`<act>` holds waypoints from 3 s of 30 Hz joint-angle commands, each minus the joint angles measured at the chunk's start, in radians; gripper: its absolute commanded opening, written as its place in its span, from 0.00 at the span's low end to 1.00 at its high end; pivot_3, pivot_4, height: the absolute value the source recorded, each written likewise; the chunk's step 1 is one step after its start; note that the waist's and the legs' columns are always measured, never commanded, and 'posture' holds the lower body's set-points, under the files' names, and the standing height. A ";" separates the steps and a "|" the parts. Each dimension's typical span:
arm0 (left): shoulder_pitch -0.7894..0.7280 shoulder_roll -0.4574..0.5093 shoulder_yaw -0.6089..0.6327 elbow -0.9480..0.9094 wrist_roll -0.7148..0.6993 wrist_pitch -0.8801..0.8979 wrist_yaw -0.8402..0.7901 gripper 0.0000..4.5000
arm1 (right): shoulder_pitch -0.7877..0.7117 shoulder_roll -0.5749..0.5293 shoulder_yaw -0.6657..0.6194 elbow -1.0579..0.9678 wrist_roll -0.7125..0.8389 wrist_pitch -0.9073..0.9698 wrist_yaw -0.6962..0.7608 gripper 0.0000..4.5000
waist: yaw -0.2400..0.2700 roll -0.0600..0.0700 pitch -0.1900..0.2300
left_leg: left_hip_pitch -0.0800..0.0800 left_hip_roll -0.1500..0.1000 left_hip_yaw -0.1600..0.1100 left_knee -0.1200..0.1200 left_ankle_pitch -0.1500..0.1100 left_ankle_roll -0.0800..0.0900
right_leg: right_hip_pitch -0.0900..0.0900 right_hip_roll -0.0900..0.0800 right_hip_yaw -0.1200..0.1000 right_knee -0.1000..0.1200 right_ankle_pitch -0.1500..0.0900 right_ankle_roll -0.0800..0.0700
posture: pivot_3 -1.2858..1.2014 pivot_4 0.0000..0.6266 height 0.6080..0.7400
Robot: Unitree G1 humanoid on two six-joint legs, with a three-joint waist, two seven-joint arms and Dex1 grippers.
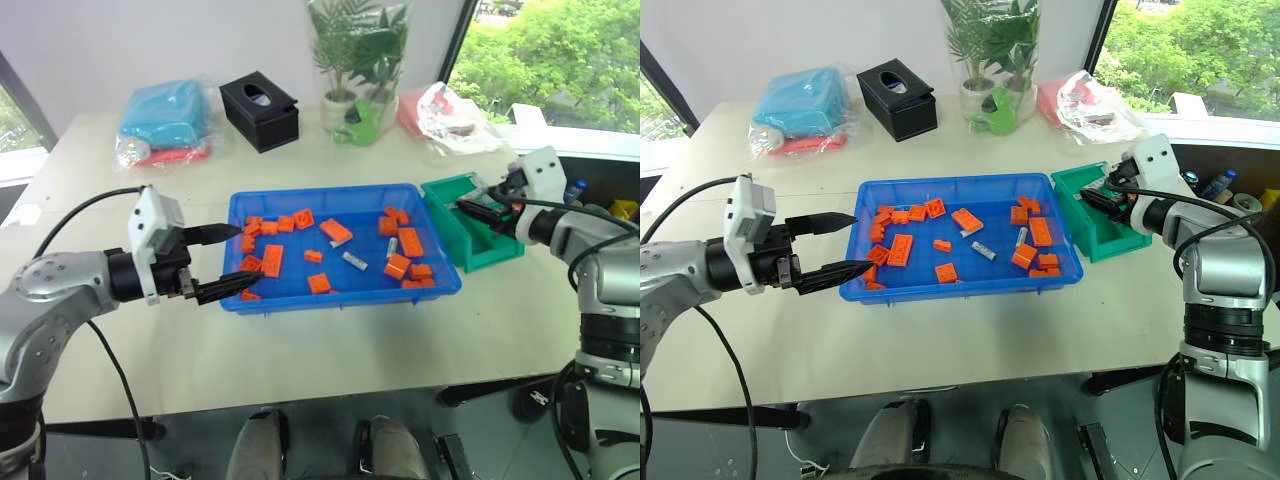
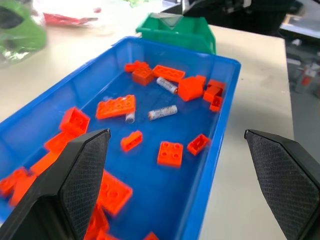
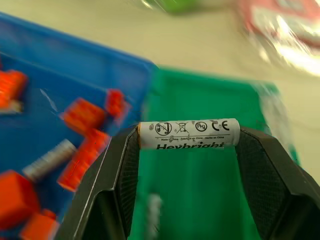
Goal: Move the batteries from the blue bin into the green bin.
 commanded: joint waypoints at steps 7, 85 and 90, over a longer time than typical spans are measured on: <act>-0.015 -0.011 0.010 -0.011 0.005 -0.017 0.009 1.00 | -0.114 -0.024 0.048 0.112 0.021 -0.125 -0.008 0.99 | 0.003 0.000 0.000 | 0.000 0.000 0.000 0.002 0.000 0.000 | 0.000 0.000 0.000 0.000 0.000 0.000 | 0.52 0.24 0.37; -0.060 -0.029 -0.020 -0.010 0.022 -0.028 0.038 1.00 | -0.173 0.241 0.416 -0.118 0.155 0.278 -0.077 0.85 | 0.010 -0.003 -0.002 | -0.002 0.001 0.000 0.001 0.000 0.000 | -0.003 0.001 0.000 0.001 0.000 -0.001 | 0.52 0.24 0.37; -0.044 -0.023 -0.005 -0.036 0.010 -0.016 0.044 1.00 | -0.154 0.226 0.517 -0.055 0.106 0.193 -0.049 0.85 | 0.011 -0.003 -0.002 | -0.002 0.000 -0.001 0.002 0.000 0.000 | -0.002 0.000 0.000 0.000 0.000 -0.001 | 0.52 0.24 0.37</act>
